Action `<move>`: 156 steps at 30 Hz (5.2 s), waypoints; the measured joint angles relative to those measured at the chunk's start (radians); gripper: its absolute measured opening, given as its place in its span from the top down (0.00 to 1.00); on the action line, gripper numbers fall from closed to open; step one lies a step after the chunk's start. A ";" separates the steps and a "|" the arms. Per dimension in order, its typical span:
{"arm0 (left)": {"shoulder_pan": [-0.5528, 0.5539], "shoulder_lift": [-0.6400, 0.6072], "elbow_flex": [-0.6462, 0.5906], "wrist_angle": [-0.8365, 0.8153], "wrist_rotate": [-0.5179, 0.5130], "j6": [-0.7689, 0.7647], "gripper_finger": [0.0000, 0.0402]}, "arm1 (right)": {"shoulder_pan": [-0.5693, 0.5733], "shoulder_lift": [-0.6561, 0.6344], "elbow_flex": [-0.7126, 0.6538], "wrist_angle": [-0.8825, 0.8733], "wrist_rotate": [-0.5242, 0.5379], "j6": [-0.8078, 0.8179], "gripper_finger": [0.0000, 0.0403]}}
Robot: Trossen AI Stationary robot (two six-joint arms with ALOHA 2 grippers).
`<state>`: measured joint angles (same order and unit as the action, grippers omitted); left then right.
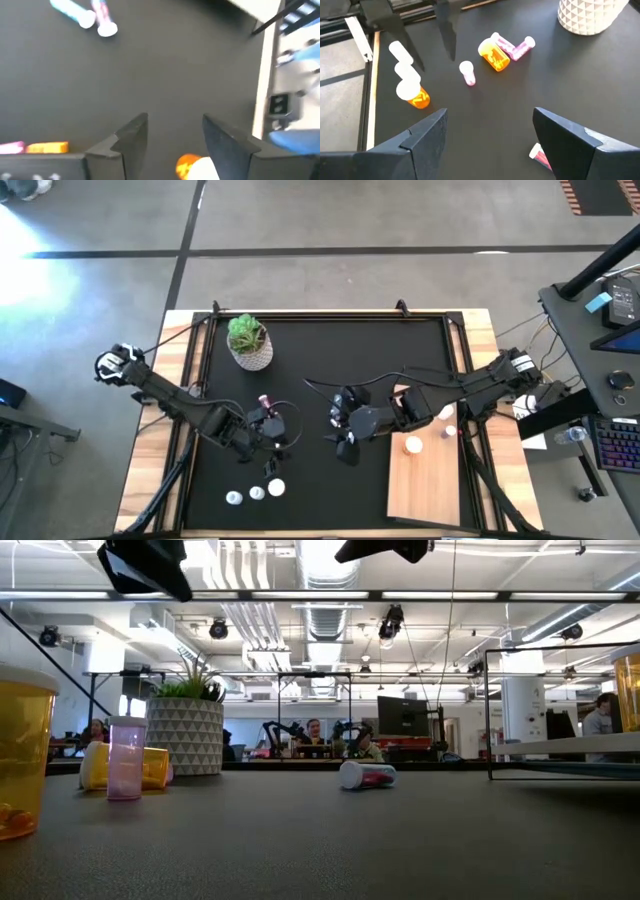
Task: Pick and place medicine bottles onto shelf by color
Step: Put the bottom right pink table bottle on the shelf
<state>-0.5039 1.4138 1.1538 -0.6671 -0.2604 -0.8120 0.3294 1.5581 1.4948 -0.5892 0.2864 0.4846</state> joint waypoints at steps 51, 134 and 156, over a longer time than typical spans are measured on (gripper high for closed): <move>-0.212 -0.288 -0.787 0.760 -0.360 0.269 0.45 | 0.000 0.000 0.000 -0.042 -0.006 0.159 0.30; 0.123 0.376 -0.360 1.127 -0.132 0.590 0.71 | 0.000 0.005 -0.001 -0.190 -0.010 0.144 0.30; 0.123 0.181 -0.345 0.983 -0.136 0.582 0.54 | -0.003 0.012 -0.001 -0.185 -0.010 0.171 0.30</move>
<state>-0.3813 1.5947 0.8089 0.3161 -0.3966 -0.2298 0.3267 1.5701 1.4940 -0.7746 0.2764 0.6560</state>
